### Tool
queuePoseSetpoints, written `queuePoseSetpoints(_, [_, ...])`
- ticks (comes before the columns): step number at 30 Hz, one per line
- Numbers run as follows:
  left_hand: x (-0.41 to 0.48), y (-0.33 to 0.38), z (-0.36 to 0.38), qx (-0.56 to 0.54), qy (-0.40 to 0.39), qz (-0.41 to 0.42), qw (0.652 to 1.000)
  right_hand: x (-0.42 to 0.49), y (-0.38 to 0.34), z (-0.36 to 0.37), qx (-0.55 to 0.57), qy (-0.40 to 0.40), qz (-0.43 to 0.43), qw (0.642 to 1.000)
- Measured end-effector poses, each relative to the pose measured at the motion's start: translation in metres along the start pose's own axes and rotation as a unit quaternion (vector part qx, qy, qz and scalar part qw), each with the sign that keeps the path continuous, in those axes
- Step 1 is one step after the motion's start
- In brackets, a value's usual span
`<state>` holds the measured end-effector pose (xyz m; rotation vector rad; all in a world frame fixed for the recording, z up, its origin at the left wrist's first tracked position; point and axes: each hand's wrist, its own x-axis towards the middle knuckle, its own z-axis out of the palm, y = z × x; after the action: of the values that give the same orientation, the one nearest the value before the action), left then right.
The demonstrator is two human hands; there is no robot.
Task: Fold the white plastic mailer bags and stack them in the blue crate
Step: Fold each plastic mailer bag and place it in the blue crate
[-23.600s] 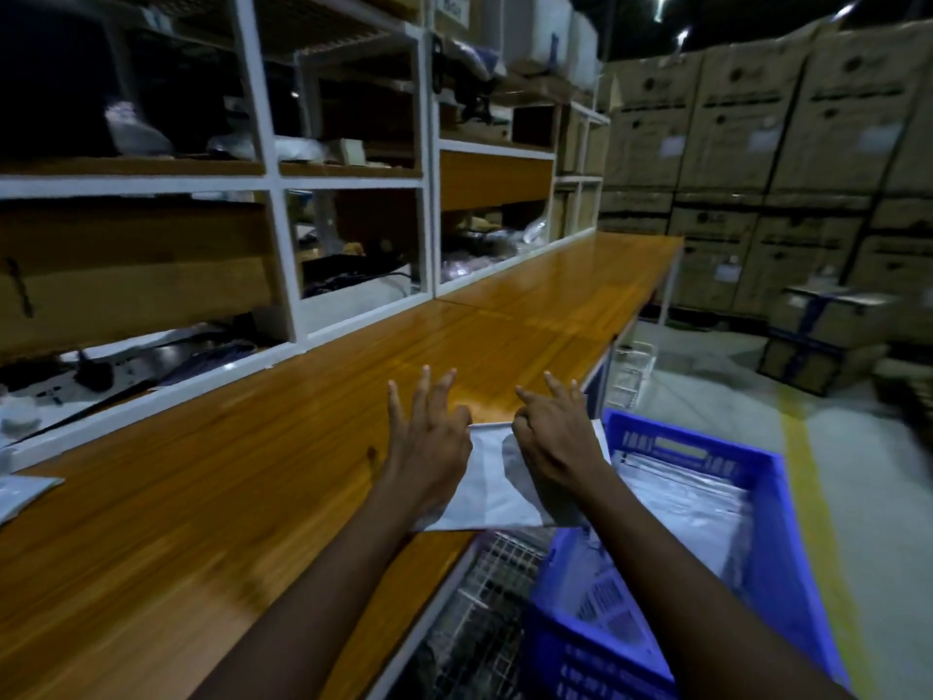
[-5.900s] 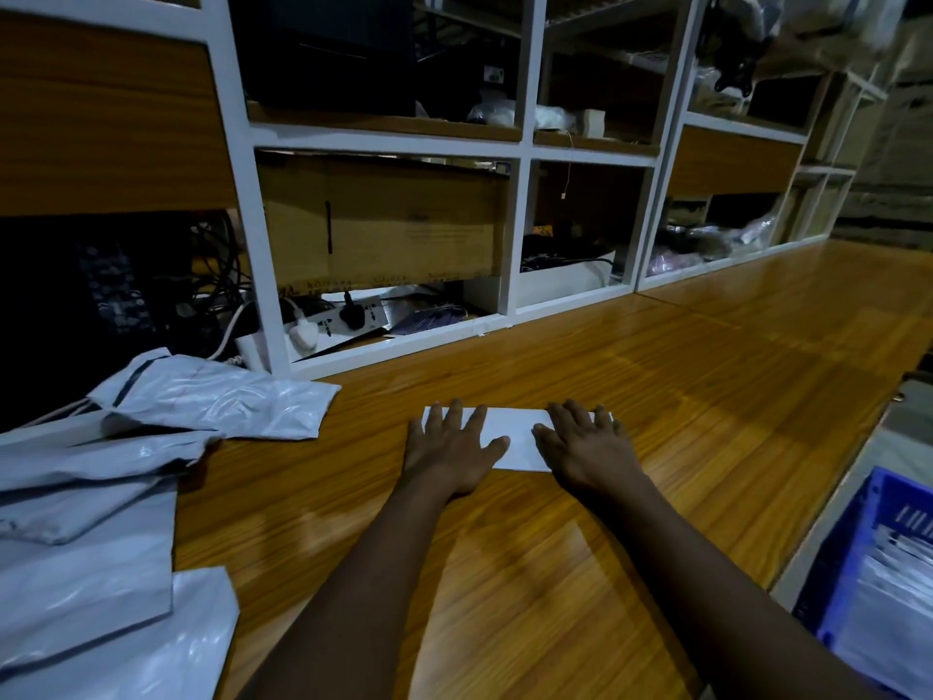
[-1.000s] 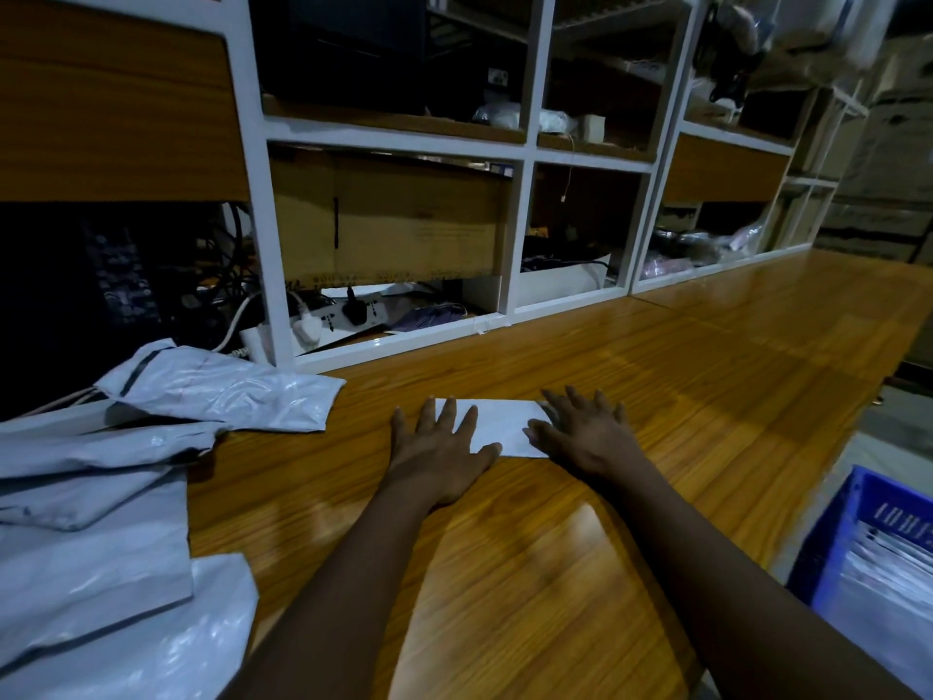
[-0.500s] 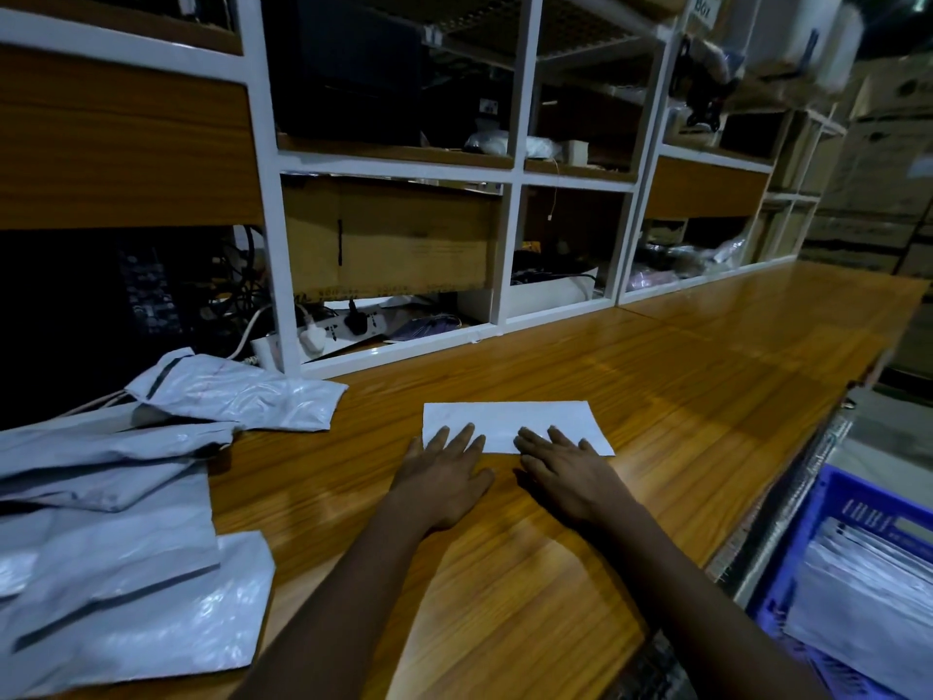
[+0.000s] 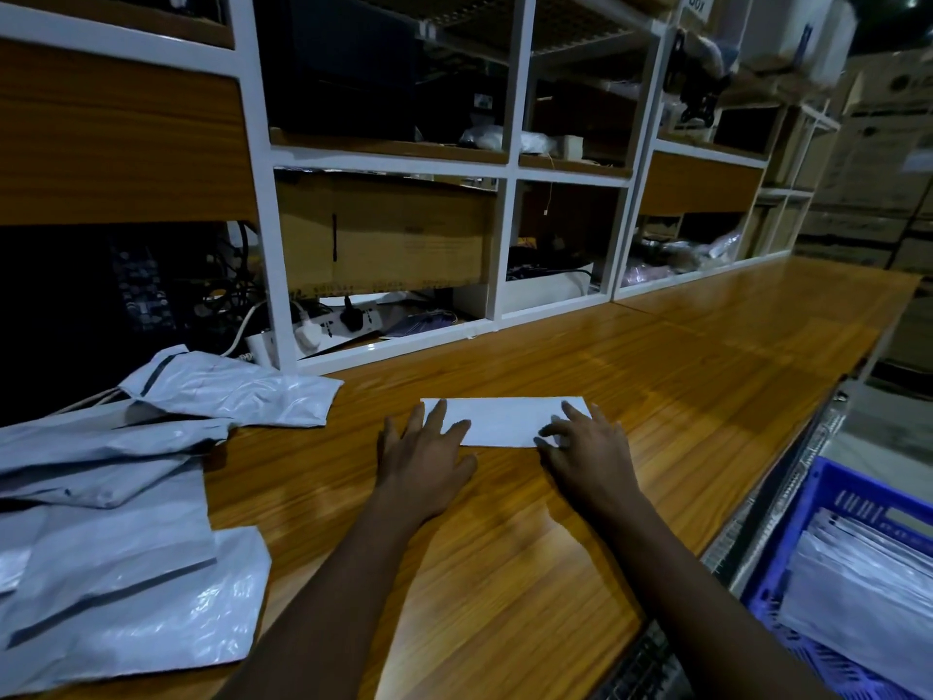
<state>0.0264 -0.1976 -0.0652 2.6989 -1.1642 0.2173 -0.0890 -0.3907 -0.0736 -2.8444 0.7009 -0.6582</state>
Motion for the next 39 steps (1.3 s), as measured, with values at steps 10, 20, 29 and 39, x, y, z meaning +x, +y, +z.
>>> queuePoseSetpoints(10, [0.024,0.017,0.005,-0.006,0.098,0.034,0.995,0.016,0.001,0.011,0.005,-0.003,-0.020,1.000])
queuePoseSetpoints(20, [0.038,0.042,0.004,0.046,0.198,0.073,0.976,0.010,0.000,0.006,-0.016,0.023,-0.077,0.997])
queuePoseSetpoints(29, [0.042,0.077,-0.015,0.026,0.284,0.135,0.949,0.014,0.026,-0.040,-0.084,0.109,-0.060,0.989])
queuePoseSetpoints(39, [0.089,0.239,-0.014,0.007,0.295,0.275,0.915,-0.030,0.167,-0.119,-0.119,0.182,0.074,0.973])
